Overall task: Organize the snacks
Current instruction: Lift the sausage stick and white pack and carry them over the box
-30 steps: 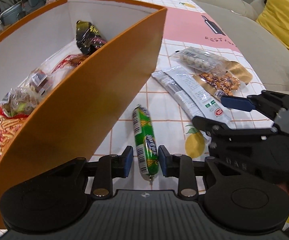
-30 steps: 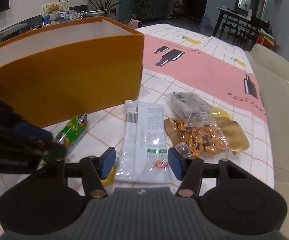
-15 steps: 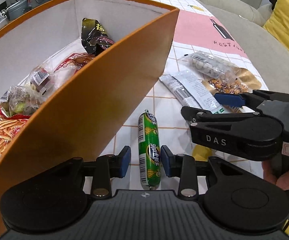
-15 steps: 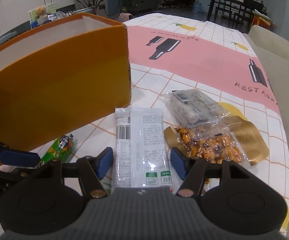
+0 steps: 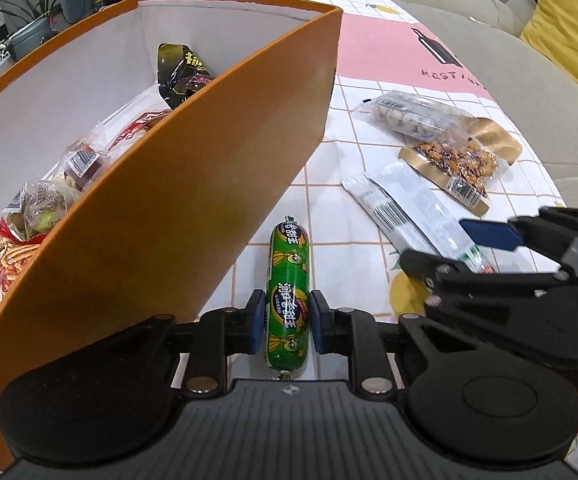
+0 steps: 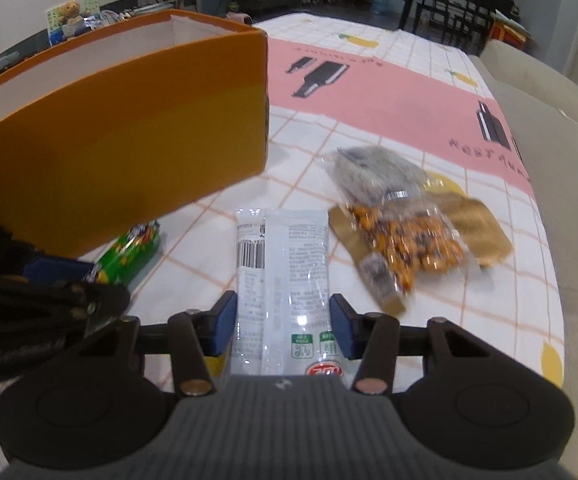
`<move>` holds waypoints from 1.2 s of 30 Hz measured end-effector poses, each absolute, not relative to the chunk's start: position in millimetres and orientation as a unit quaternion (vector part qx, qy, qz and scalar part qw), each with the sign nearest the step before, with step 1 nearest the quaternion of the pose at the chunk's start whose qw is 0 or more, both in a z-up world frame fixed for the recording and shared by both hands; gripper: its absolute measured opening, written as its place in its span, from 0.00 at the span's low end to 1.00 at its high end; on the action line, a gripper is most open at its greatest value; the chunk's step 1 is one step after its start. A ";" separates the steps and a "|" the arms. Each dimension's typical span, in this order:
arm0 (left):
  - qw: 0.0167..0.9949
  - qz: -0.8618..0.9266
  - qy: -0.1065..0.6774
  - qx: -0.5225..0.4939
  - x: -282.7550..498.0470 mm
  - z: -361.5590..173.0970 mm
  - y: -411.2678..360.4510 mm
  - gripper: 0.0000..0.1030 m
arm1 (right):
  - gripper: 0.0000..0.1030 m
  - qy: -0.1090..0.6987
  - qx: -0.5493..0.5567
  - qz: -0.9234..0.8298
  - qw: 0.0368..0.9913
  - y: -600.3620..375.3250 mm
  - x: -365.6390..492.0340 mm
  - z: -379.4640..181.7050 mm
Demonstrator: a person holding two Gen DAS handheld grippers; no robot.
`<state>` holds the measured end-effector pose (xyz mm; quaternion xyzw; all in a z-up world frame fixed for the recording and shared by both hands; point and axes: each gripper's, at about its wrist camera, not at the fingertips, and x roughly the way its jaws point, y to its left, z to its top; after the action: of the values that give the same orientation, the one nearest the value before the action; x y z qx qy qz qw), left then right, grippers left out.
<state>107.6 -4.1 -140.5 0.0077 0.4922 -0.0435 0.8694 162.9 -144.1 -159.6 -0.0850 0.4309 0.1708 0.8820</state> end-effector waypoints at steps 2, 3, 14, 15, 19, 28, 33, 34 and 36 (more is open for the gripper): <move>0.869 -0.045 0.493 0.007 105.8 -140.3 -3.3 0.24 | 0.45 0.443 -0.079 0.167 0.877 -146.6 158.8 -157.7; 0.868 -0.046 0.494 0.006 105.1 -140.1 -3.0 0.24 | 0.45 0.450 -0.074 0.164 0.875 -148.6 156.8 -156.5; 0.871 -0.061 0.488 -0.022 92.0 -127.2 2.8 0.24 | 0.43 0.490 -0.004 0.150 0.858 -173.3 131.9 -138.9; 0.872 -0.063 0.485 -0.027 90.5 -124.5 3.4 0.24 | 0.43 0.490 -0.001 0.150 0.859 -174.9 129.2 -136.6; 0.876 -0.069 0.475 -0.039 83.0 -111.7 5.3 0.24 | 0.43 0.485 0.012 0.144 0.863 -181.2 119.9 -125.3; 0.900 -0.069 0.424 -0.072 68.9 -66.5 14.6 0.24 | 0.42 0.435 0.048 0.147 0.887 -183.6 106.6 -80.1; 0.915 -0.070 0.388 -0.081 62.6 -39.9 22.8 0.24 | 0.42 0.400 0.046 0.167 0.900 -173.5 102.8 -53.1; 0.917 -0.069 0.383 -0.084 63.0 -34.8 25.2 0.24 | 0.42 0.394 0.046 0.172 0.902 -170.8 102.7 -48.3; 0.921 -0.064 0.374 -0.093 65.3 -25.3 32.0 0.24 | 0.42 0.383 0.044 0.182 0.904 -164.2 104.0 -38.0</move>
<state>65.3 32.0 -25.3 -0.0930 0.3738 -0.0639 0.9206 104.0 -164.2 -38.0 0.0442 0.3834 0.1815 0.9045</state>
